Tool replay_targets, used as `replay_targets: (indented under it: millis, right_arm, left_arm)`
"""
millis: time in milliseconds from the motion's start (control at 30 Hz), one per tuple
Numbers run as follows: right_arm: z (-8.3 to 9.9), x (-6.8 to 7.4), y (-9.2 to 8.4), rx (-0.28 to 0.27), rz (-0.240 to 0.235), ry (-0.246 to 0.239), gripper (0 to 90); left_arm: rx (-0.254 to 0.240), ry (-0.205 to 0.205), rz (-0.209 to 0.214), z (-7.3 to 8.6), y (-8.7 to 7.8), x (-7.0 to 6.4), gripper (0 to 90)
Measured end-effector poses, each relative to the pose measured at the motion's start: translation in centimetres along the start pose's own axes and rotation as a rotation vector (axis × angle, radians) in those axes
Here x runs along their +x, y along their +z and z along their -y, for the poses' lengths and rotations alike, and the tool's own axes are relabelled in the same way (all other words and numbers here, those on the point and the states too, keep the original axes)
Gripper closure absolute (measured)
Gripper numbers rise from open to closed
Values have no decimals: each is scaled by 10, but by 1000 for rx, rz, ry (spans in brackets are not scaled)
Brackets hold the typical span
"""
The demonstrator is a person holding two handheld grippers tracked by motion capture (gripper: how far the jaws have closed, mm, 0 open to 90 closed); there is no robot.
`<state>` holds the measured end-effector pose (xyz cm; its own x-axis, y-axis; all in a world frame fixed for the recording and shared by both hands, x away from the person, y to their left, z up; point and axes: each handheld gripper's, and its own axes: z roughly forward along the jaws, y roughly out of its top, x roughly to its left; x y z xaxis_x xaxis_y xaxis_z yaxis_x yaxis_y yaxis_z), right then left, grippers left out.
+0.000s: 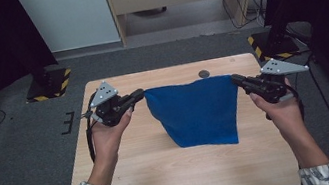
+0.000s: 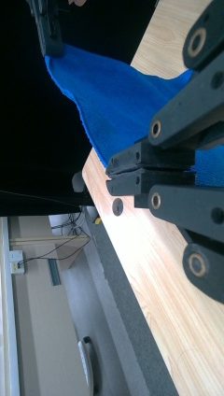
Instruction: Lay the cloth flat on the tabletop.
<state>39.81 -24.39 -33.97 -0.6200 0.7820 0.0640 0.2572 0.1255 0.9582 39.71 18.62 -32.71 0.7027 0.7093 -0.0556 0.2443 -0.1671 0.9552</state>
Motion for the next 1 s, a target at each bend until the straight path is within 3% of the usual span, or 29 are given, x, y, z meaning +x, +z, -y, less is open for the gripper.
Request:
replay_targets:
  millis: [233, 433, 700, 800, 867, 1000]
  right_arm:
    - [-2, 4, -5, -12, -14, -1, 871]
    - [-6, 9, -17, -37, -28, -8, 871]
    - [-13, 29, -44, -79, -56, -46, 871]
    - [-16, 36, -56, -95, -67, -54, 871]
    - [-18, 41, -62, -90, -72, -64, 870]
    - [-14, 41, -54, -51, -67, -73, 870]
  left_arm:
    - [-8, -3, -1, -3, -8, -5, 889]
    - [-48, 1, 12, -6, -27, -13, 889]
    - [-97, 75, 15, -16, -64, -42, 889]
    - [-101, 81, 26, -18, -73, -50, 889]
    - [-82, 90, 27, -18, -72, -51, 888]
    - [-48, 69, 22, -15, -62, -44, 889]
